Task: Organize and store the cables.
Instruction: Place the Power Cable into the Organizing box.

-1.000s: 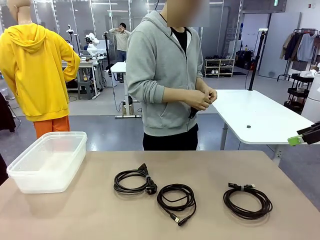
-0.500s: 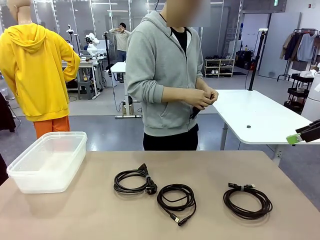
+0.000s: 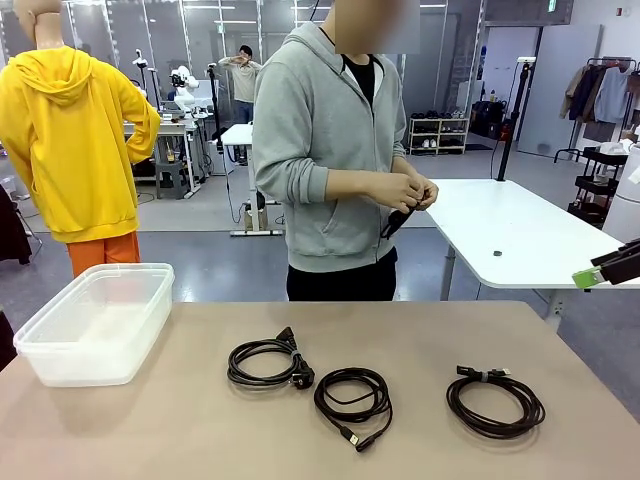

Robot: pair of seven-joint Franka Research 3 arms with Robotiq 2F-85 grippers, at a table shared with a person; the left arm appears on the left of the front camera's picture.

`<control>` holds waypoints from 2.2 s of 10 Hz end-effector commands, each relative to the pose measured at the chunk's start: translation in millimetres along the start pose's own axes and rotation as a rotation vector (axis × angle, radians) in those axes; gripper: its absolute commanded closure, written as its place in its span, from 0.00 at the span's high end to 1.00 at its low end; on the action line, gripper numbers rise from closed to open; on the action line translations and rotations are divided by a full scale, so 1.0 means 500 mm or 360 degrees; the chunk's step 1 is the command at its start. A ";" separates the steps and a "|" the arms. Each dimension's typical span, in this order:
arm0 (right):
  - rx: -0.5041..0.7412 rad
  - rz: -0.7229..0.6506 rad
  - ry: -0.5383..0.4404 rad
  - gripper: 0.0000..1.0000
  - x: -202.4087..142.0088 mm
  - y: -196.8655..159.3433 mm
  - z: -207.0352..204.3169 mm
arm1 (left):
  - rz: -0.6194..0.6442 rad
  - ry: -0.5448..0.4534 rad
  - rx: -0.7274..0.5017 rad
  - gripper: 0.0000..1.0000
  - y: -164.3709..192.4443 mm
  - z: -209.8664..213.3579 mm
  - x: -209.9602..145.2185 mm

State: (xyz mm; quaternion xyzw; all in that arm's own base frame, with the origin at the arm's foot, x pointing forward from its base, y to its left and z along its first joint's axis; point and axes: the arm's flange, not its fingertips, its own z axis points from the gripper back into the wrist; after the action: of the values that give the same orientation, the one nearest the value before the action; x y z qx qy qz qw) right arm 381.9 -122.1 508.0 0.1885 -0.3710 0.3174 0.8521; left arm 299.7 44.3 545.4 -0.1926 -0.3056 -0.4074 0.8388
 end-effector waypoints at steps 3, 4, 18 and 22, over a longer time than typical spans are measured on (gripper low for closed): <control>0.0006 -0.0028 0.0017 1.00 0.010 0.000 0.000 | 0.0081 0.0112 -0.0124 1.00 -0.075 -0.145 0.288; 0.0006 -0.0028 0.0017 1.00 0.010 0.000 0.000 | 0.0113 0.0161 -0.0027 1.00 -0.093 -0.182 0.338; 0.0006 -0.0028 0.0017 1.00 0.010 0.000 0.000 | 0.0616 0.0421 -0.0019 1.00 -0.232 -0.519 0.554; 0.0006 -0.0028 0.0017 1.00 0.010 0.000 0.000 | 0.0998 0.0671 0.0247 1.00 -0.240 -0.654 0.647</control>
State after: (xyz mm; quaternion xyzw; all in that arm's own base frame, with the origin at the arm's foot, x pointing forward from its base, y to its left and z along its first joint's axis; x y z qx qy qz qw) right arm 383.6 -122.0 510.0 0.1874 -0.3710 0.3185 0.8519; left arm 464.4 -380.2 513.6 -0.1466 -0.1010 -0.1526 0.9721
